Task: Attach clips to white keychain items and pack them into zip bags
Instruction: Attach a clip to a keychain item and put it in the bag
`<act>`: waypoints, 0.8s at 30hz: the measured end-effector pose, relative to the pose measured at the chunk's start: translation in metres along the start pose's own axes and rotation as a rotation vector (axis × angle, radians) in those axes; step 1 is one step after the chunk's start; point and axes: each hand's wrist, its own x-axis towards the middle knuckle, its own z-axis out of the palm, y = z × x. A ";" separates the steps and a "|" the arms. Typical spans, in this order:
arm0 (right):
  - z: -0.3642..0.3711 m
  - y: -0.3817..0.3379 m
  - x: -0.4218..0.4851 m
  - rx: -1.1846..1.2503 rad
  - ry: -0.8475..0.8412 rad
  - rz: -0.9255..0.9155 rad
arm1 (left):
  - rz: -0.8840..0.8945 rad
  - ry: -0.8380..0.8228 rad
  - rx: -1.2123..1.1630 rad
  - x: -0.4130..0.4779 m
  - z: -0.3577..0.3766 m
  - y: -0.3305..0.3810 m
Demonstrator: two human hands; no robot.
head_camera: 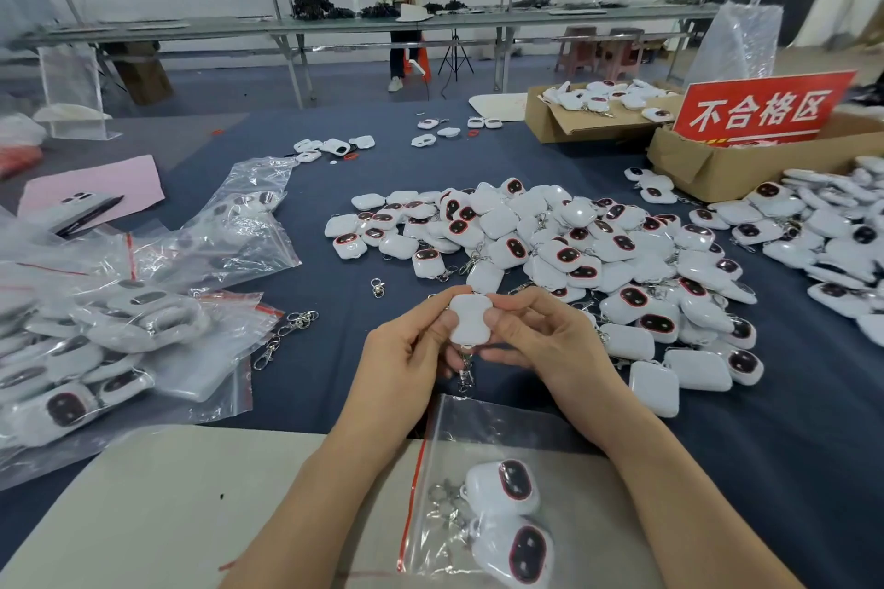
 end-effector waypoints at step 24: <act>-0.007 0.017 0.010 -0.267 0.003 -0.002 | -0.039 -0.090 0.245 -0.002 0.006 0.000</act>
